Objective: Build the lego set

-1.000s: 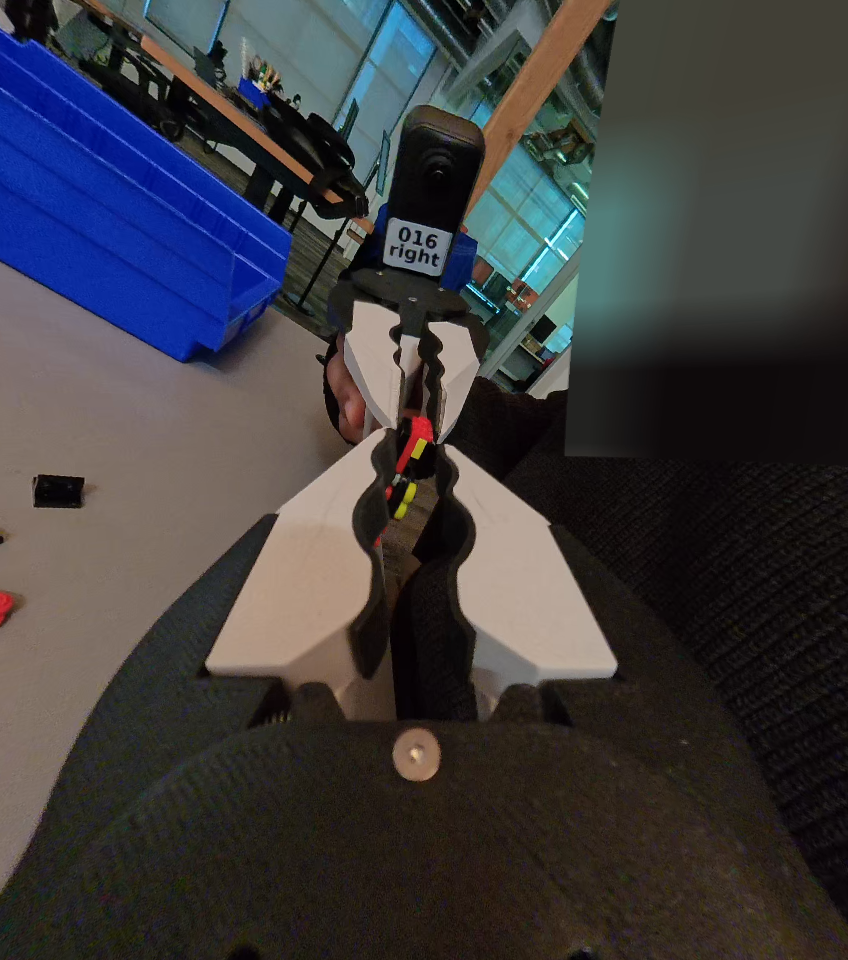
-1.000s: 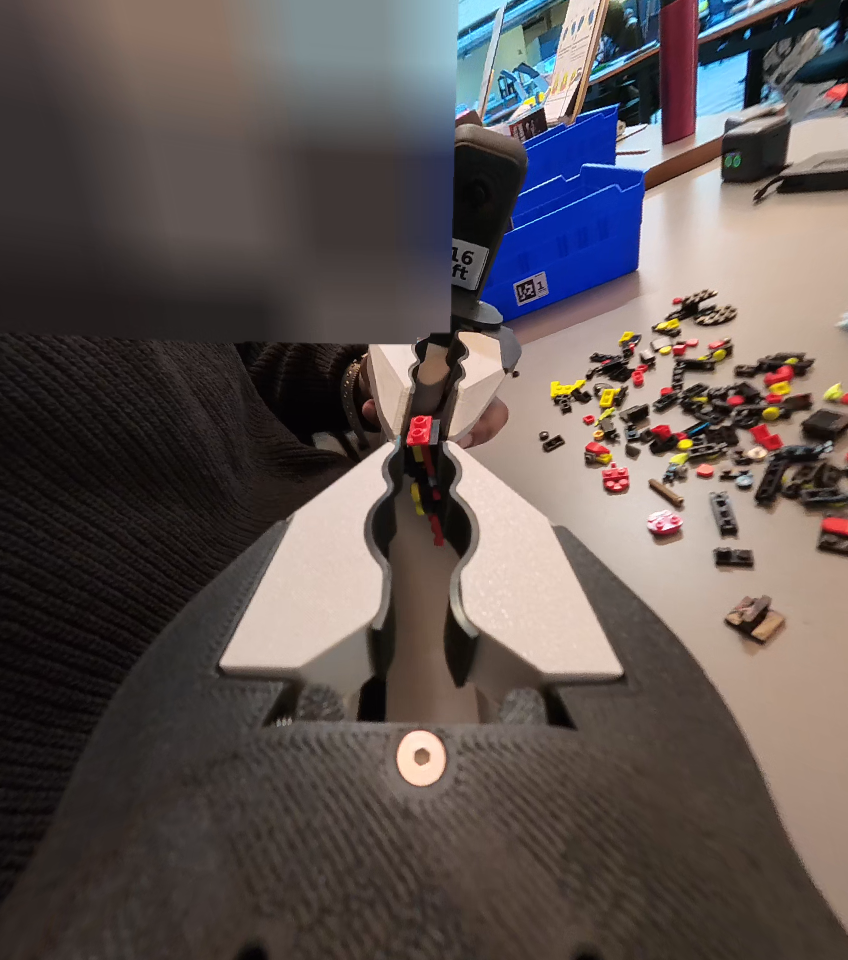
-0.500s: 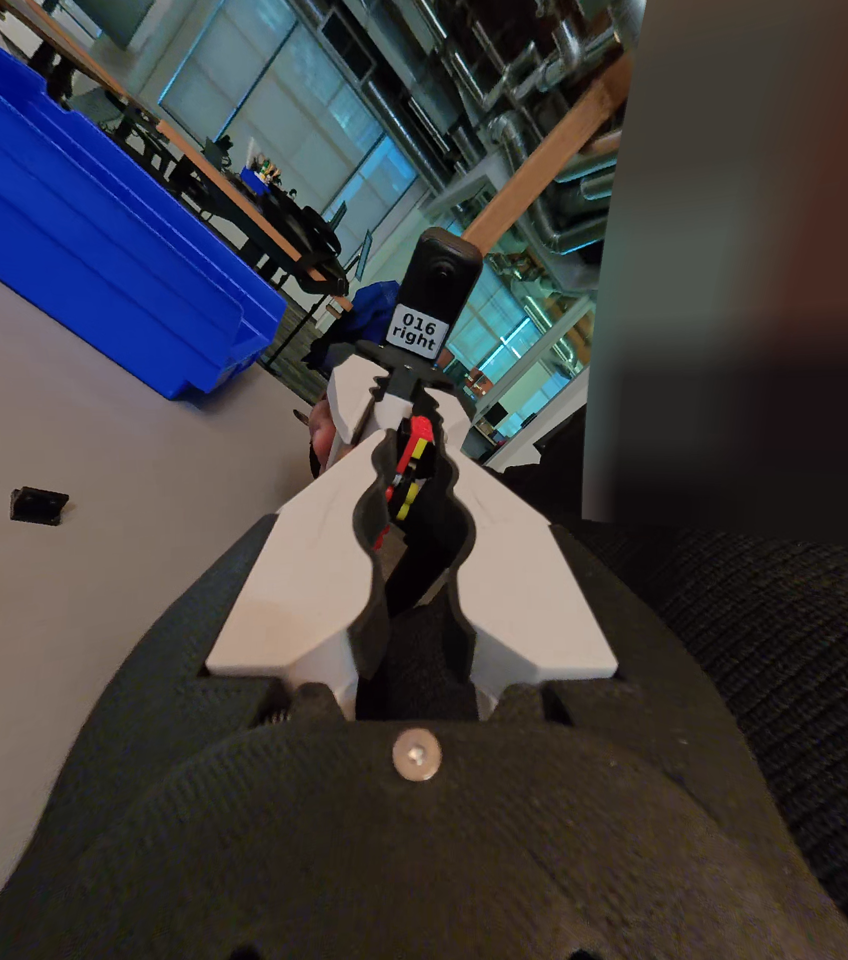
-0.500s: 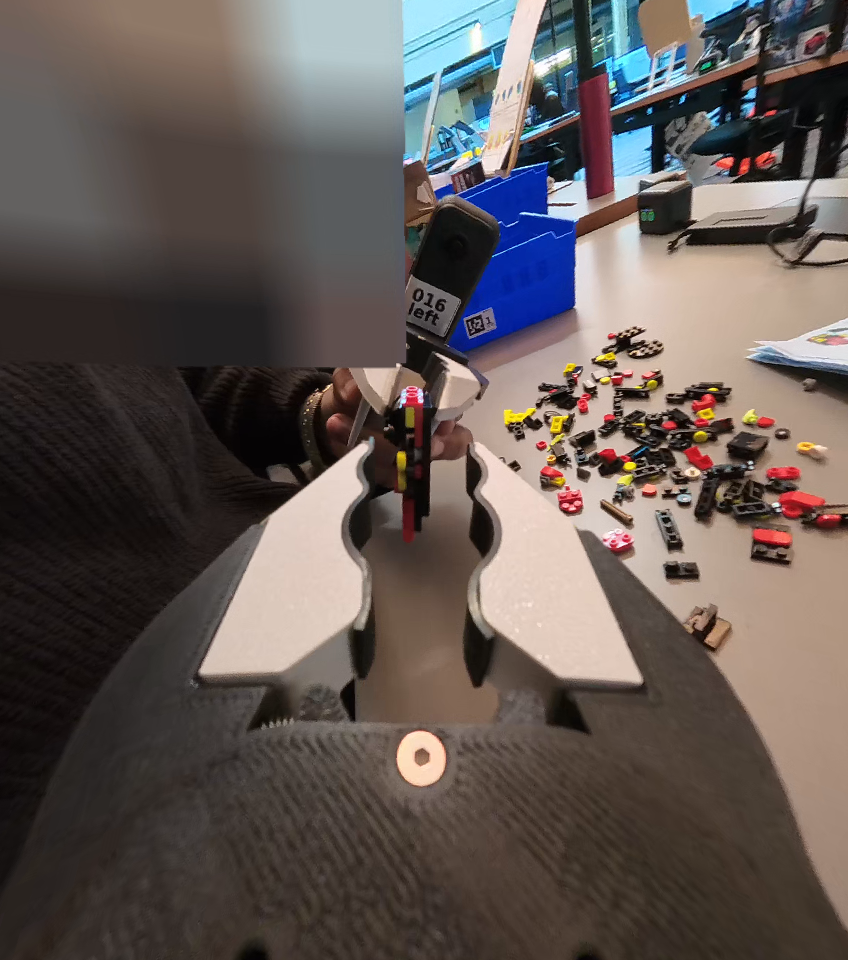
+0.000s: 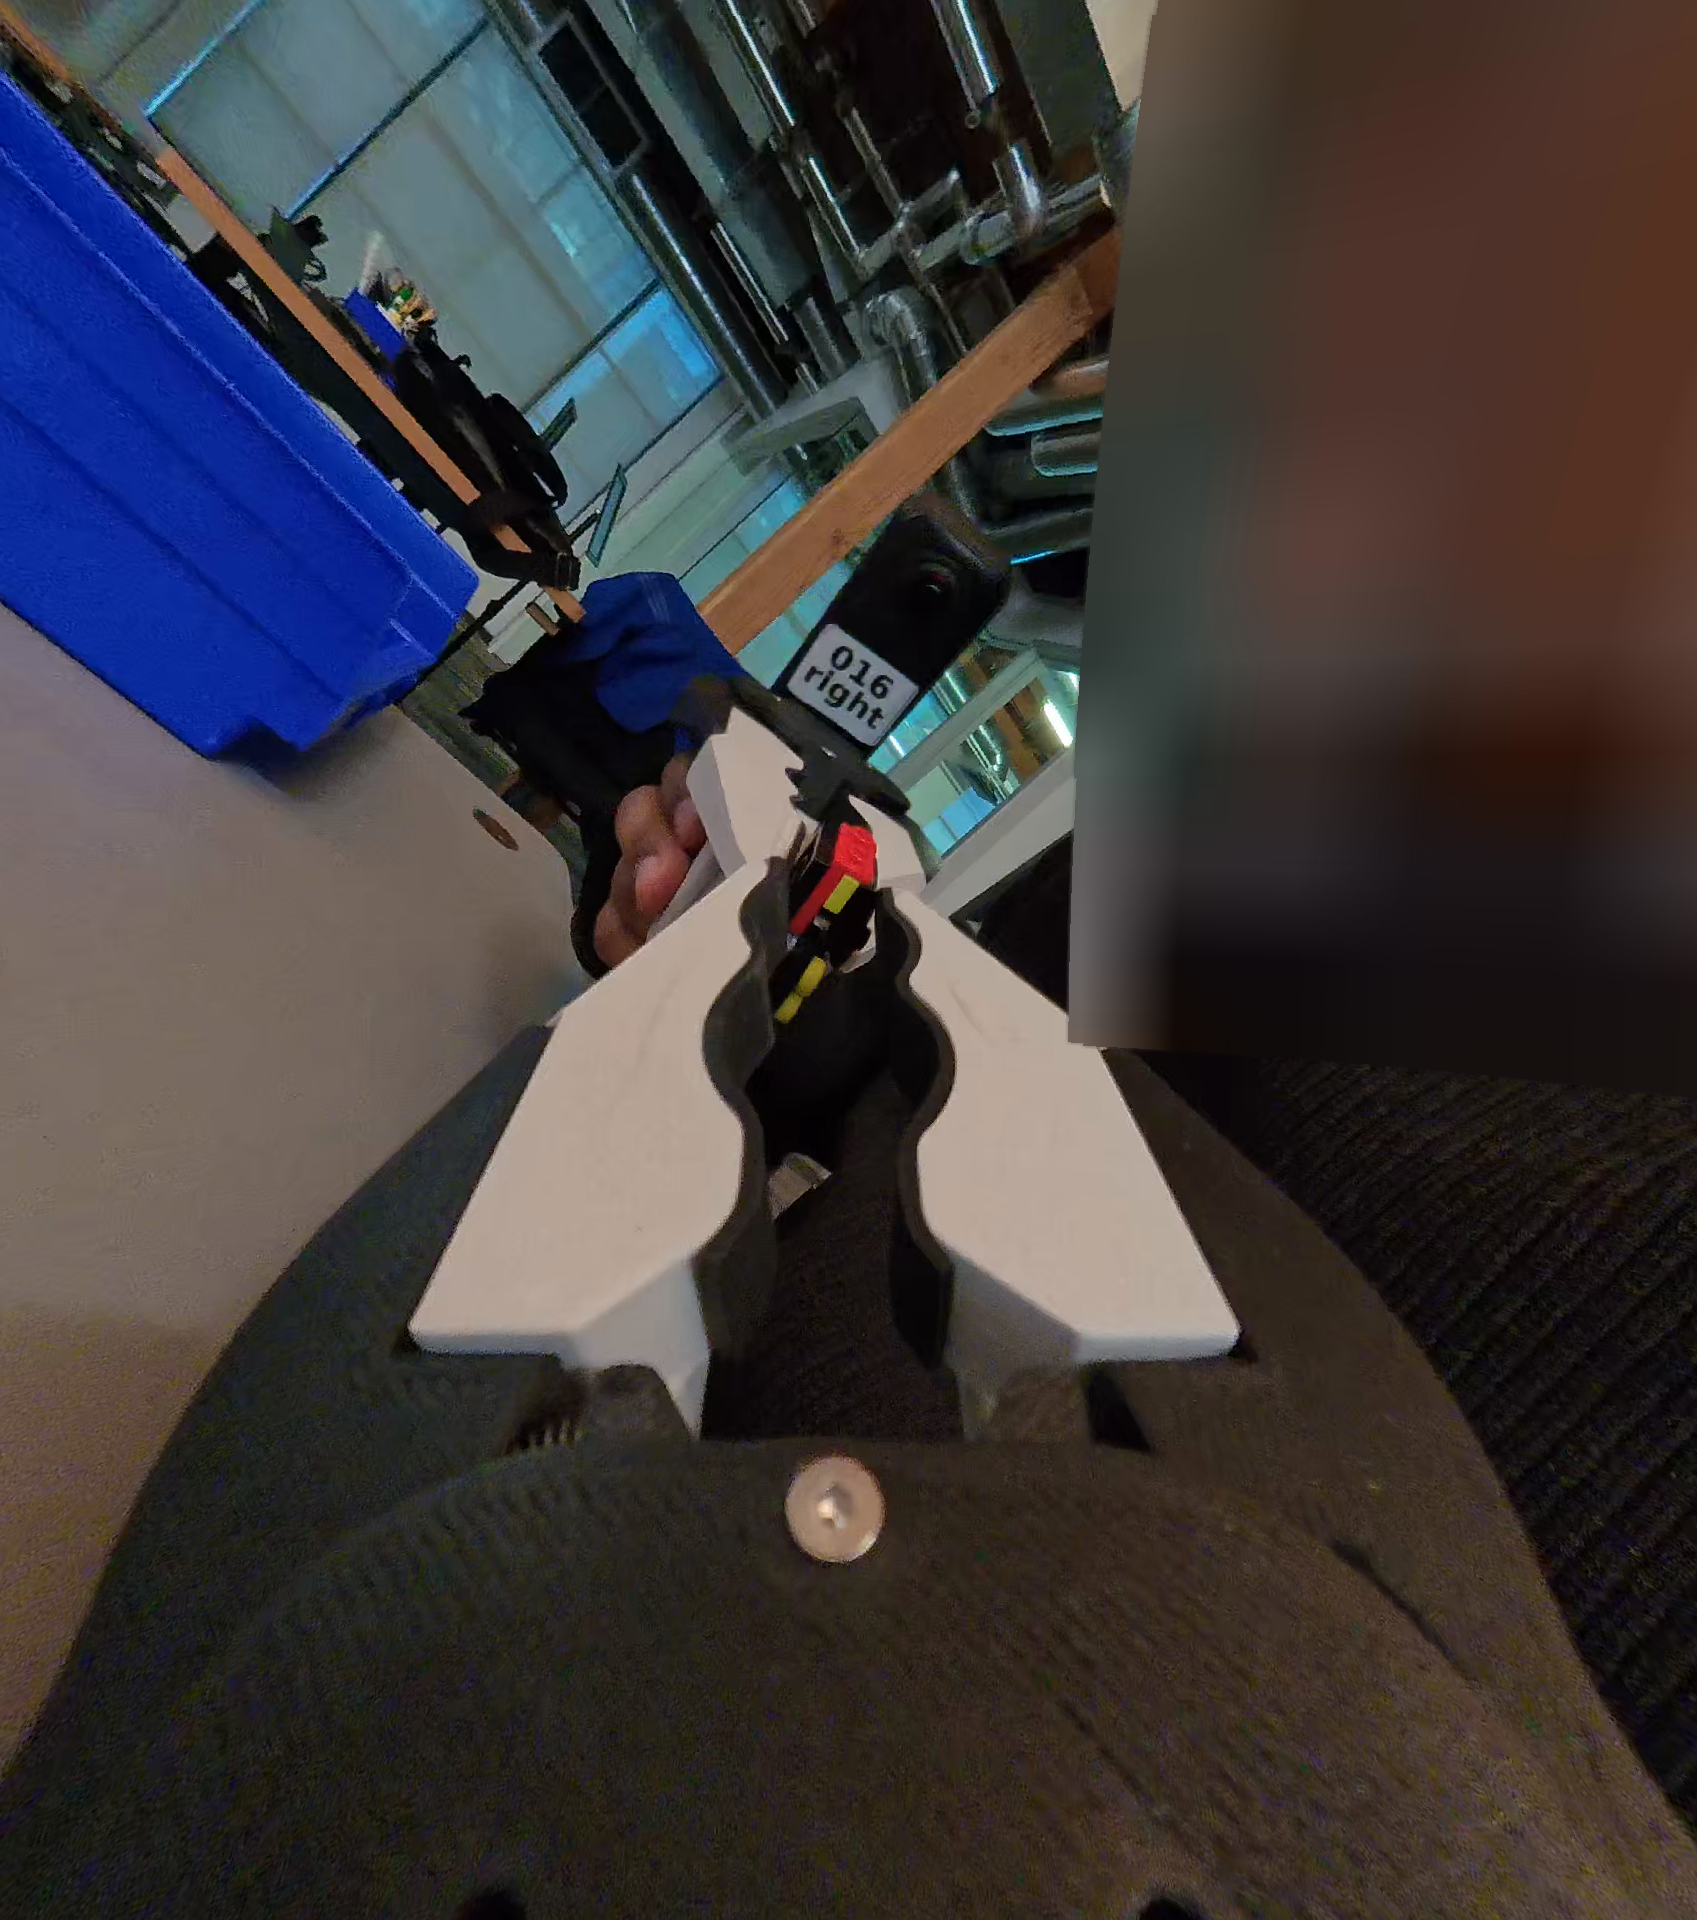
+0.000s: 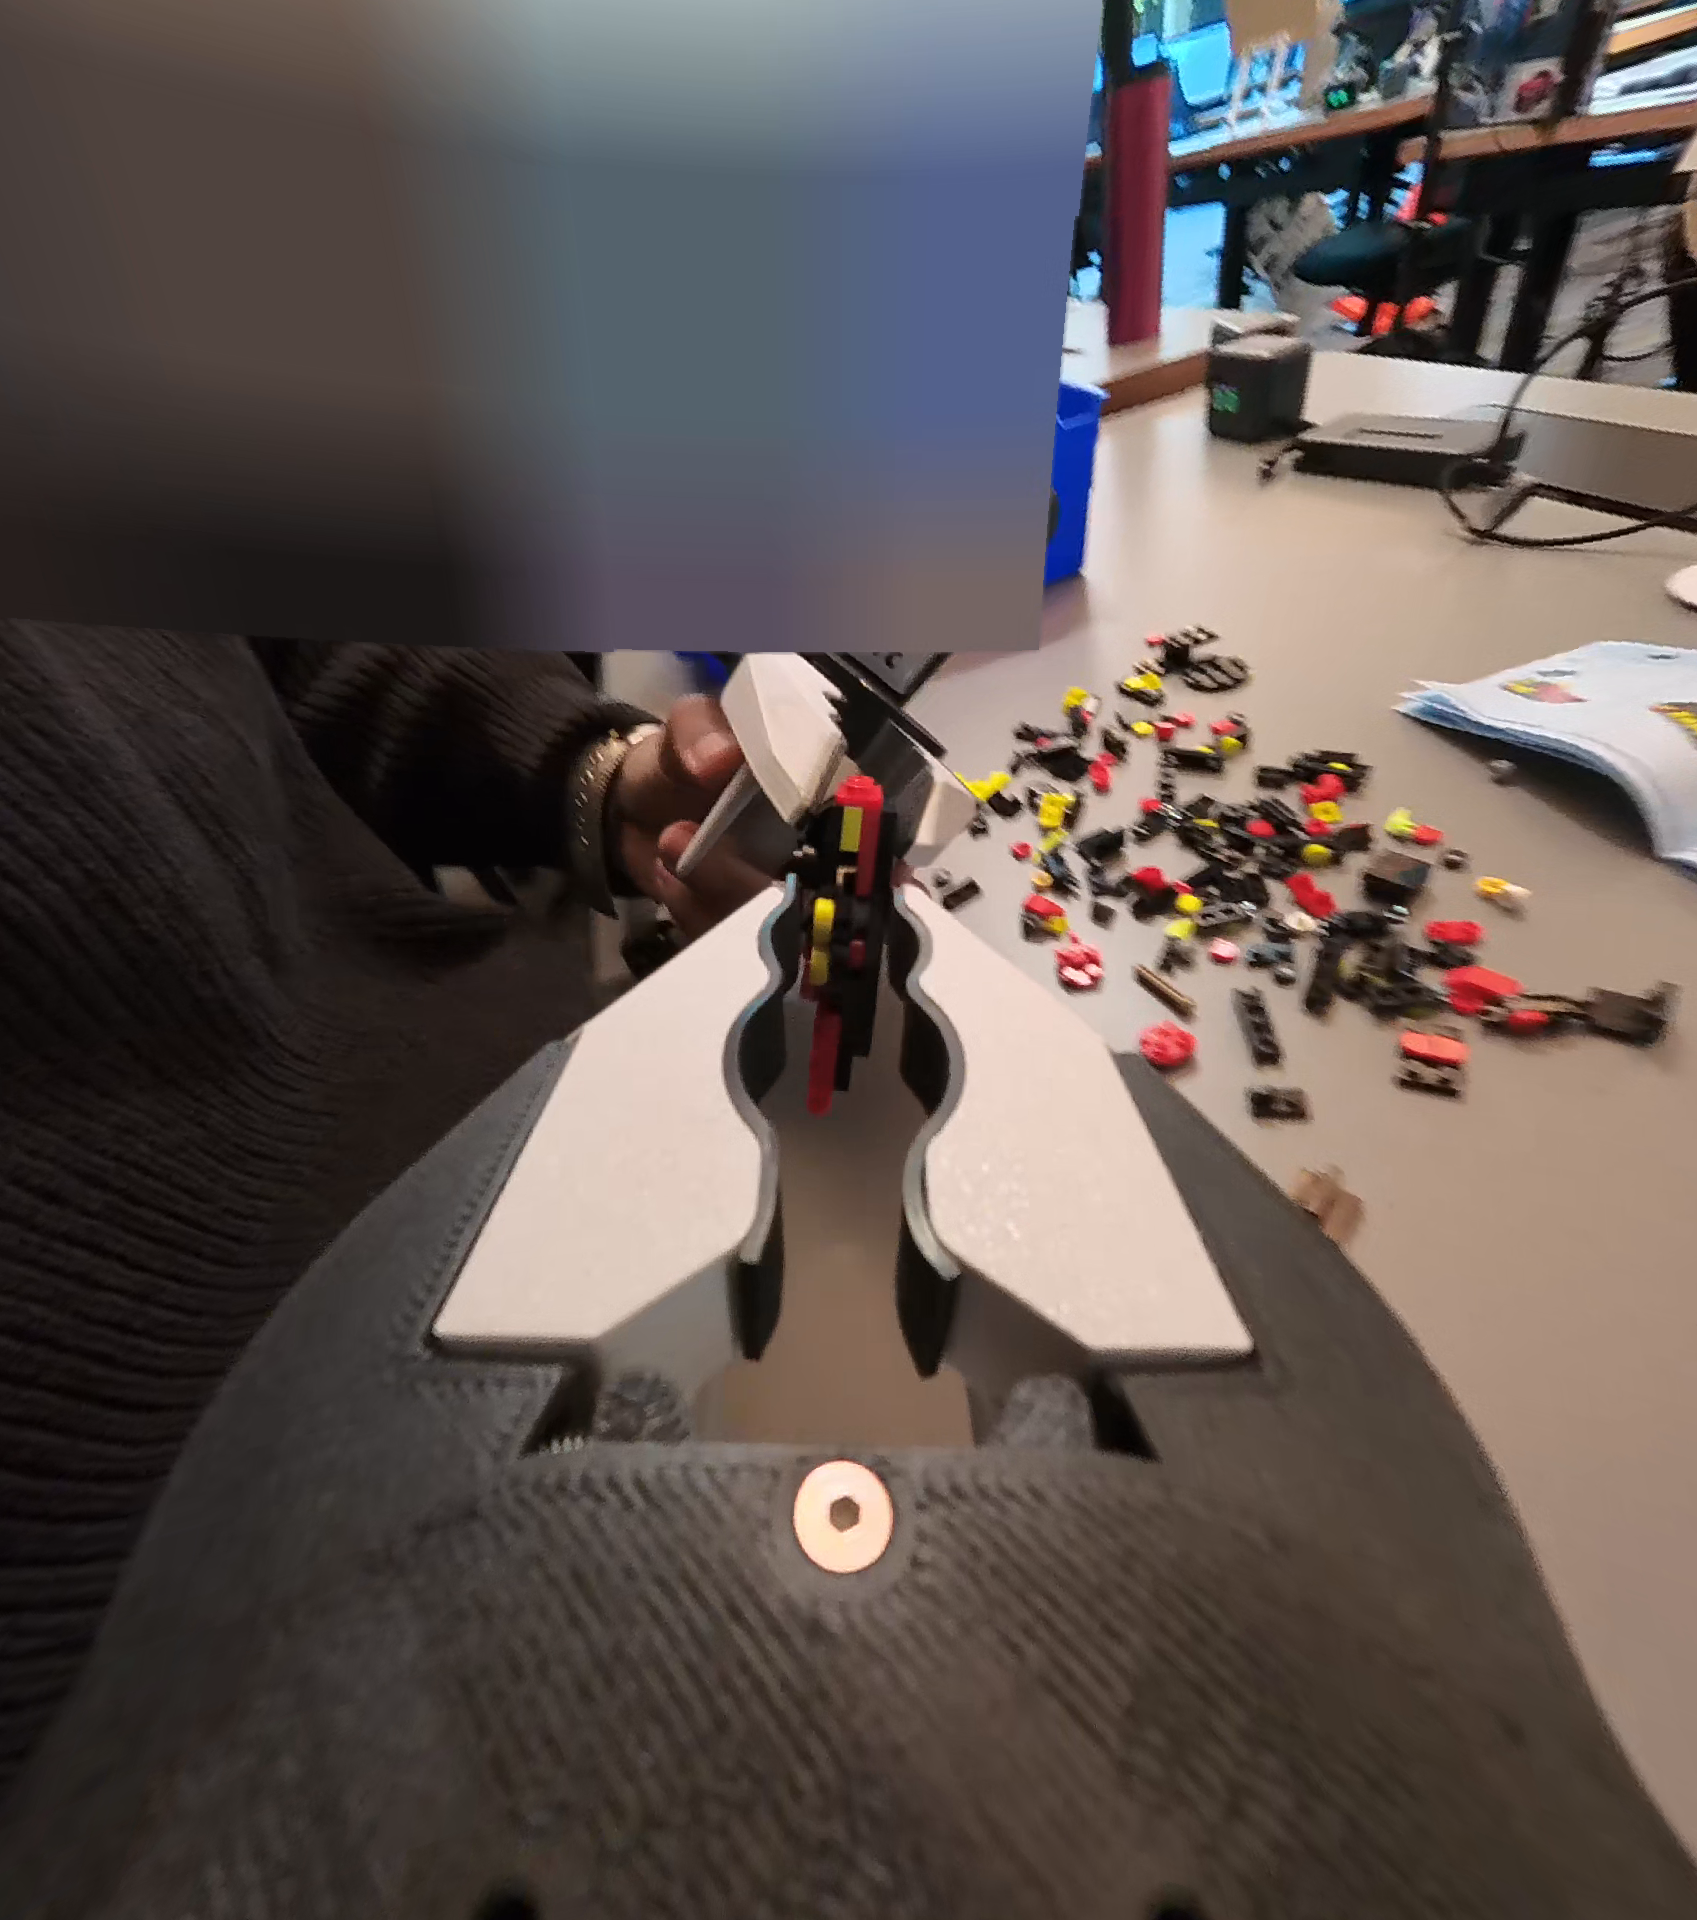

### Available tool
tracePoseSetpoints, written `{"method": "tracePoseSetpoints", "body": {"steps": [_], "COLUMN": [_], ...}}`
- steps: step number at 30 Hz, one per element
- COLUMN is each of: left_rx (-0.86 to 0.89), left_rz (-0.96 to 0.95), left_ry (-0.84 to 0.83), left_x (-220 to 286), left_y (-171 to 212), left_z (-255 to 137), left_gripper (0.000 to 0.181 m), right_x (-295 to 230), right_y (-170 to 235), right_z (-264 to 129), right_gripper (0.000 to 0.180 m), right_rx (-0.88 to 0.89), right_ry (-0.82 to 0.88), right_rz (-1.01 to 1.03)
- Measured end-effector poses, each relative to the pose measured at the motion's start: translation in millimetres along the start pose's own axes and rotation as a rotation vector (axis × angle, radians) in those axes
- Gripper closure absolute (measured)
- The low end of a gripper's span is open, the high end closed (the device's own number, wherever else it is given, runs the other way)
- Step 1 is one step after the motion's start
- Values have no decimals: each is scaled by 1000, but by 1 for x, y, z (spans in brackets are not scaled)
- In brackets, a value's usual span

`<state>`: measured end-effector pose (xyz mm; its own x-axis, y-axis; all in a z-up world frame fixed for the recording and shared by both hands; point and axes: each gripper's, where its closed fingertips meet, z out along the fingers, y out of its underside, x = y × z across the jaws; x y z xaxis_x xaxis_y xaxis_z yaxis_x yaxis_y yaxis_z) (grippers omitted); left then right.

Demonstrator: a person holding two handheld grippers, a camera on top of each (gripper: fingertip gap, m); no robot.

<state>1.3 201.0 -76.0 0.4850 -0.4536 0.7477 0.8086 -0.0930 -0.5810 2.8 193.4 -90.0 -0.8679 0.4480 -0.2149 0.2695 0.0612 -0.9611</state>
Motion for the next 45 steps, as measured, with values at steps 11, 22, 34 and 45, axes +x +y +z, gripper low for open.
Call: {"method": "tracePoseSetpoints", "body": {"steps": [11, 22, 34, 45], "left_rx": [-26, -36, -29, -27], "left_rz": [11, 11, 18, 38], "left_ry": [15, 2, -91, -153], "left_x": [-6, -10, -24, -27], "left_y": [8, 10, 7, 5], "left_z": [3, 3, 1, 3], "left_gripper": [169, 169, 168, 155], "right_x": [1, 4, 17, 30], "right_y": [2, 8, 12, -5], "right_z": [-4, -5, -5, -14], "right_gripper": [161, 164, 164, 164], "right_rx": [-9, -57, -39, 172], "right_ry": [11, 20, 9, -93], "right_rz": [-29, -34, 133, 477]}}
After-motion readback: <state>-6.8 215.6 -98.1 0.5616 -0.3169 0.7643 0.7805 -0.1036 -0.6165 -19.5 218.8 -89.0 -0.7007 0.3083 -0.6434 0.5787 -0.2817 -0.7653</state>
